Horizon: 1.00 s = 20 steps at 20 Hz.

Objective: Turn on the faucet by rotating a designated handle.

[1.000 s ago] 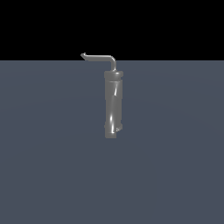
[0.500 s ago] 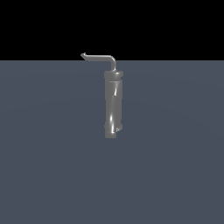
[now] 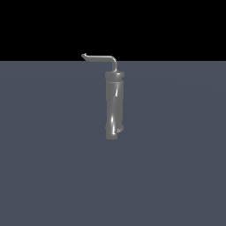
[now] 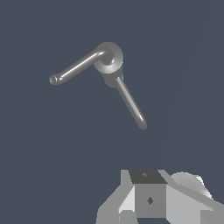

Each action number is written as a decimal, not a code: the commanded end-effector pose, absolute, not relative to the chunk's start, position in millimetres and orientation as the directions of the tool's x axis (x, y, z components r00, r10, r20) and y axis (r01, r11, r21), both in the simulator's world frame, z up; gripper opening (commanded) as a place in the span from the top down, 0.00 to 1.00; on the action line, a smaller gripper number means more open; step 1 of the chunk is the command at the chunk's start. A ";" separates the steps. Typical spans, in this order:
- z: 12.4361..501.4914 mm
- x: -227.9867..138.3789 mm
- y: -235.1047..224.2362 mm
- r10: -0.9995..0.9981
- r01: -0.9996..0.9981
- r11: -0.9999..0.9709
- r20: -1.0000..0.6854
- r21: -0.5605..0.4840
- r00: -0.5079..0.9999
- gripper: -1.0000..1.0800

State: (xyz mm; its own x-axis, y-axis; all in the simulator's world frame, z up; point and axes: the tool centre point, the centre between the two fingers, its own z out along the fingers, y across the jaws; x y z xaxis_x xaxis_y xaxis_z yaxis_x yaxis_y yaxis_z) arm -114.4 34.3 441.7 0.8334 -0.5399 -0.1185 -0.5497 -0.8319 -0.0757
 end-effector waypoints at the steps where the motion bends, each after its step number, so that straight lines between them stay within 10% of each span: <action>1: 435.4 -100.4 36.8 -0.595 -0.605 -0.793 -0.125 -0.071 0.794 1.00; 20: 373.2 -2.4 57.2 -0.909 -0.915 -0.404 -0.113 -0.001 0.401 1.00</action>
State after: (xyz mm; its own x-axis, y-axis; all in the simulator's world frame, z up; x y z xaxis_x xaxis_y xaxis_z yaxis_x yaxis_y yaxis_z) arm -9.9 55.2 378.9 0.4383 -0.8910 -0.1184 -0.8976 -0.4407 -0.0061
